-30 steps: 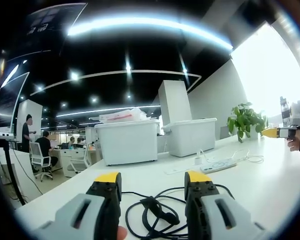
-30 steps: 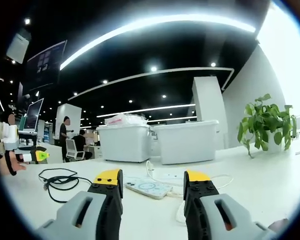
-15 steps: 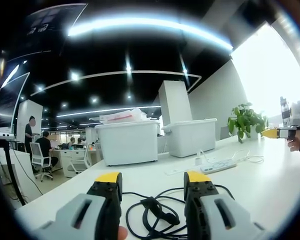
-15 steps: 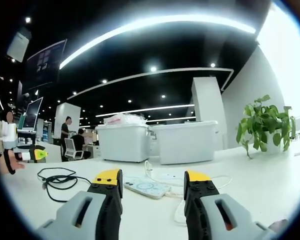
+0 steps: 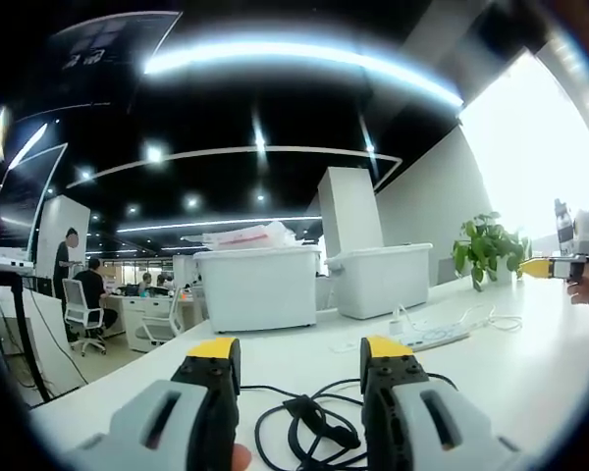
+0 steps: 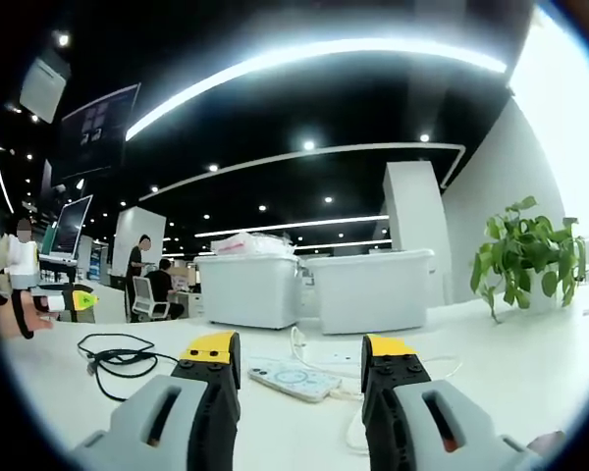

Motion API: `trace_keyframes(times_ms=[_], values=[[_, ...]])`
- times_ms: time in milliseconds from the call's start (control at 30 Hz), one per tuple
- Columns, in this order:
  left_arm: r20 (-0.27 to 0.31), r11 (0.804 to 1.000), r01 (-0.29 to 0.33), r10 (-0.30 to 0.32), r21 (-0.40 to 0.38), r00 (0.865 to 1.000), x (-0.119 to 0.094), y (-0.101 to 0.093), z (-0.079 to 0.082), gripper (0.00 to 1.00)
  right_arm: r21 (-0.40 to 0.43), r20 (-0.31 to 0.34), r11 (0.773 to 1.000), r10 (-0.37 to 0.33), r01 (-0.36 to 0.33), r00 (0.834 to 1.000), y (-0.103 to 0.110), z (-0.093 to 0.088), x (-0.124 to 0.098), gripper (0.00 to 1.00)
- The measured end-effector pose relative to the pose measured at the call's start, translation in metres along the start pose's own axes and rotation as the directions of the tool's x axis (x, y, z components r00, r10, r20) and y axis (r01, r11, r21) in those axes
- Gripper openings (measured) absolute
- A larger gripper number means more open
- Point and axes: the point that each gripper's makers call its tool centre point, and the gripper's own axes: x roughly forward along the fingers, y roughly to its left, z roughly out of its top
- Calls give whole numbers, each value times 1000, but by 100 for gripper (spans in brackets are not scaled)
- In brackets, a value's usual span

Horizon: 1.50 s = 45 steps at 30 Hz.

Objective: Coil the Type-C to USB data cable on the desktop and secure it with Velcro straps.

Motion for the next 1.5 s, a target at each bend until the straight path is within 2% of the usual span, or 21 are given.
trace_keyframes(times_ms=[267, 367, 467, 533, 600, 633, 700, 767, 867, 933, 1067, 1233, 1300, 1367, 1500], values=[[50, 998, -57, 58, -34, 997, -3, 23, 13, 49, -7, 38, 999, 46, -46, 998, 3, 6, 6, 49], [104, 994, -104, 108, -40, 989, -7, 39, 27, 49, -25, 41, 998, 57, -56, 998, 3, 9, 8, 49], [138, 991, -123, 129, -47, 982, -11, 47, 37, 49, -75, 50, 996, 60, -57, 997, 4, 18, 11, 46], [162, 988, -150, 155, -45, 974, -13, 56, 44, 49, -99, 63, 994, 50, -43, 997, 5, 26, 12, 44], [216, 977, -210, 202, 15, 955, -19, 69, 60, 48, -150, 110, 988, 44, -27, 993, 8, 40, 14, 44], [239, 973, -226, 211, 37, 948, -22, 73, 68, 47, -188, 111, 982, 45, -24, 993, 10, 42, 14, 41], [275, 971, -233, 209, 58, 939, -25, 76, 80, 46, -211, 113, 978, 31, -6, 993, 12, 46, 17, 37], [302, 968, -238, 204, 82, 931, -28, 80, 92, 46, -212, 119, 977, 41, -15, 992, 18, 51, 20, 38], [326, 965, -229, 178, 126, 929, -31, 83, 108, 47, -203, 127, 977, 85, -58, 988, 34, 58, 29, 44], [335, 963, -225, 166, 145, 927, -33, 85, 115, 47, -194, 133, 977, 117, -90, 984, 45, 61, 34, 43], [376, 963, -225, 155, 149, 914, -35, 91, 127, 47, -162, 125, 978, 149, -128, 981, 61, 64, 44, 41], [384, 970, -201, 134, 140, 914, -30, 96, 127, 47, -146, 94, 973, 195, -180, 976, 82, 61, 60, 36], [384, 966, -179, 97, 184, 918, -24, 94, 124, 47, -142, 70, 969, 214, -202, 974, 91, 56, 65, 35], [378, 959, -162, 63, 235, 924, -19, 91, 116, 47, -135, 40, 965, 232, -224, 972, 99, 49, 71, 35], [353, 957, -120, 21, 263, 936, -12, 91, 99, 47, -86, -30, 956, 279, -280, 960, 116, 31, 81, 33]])
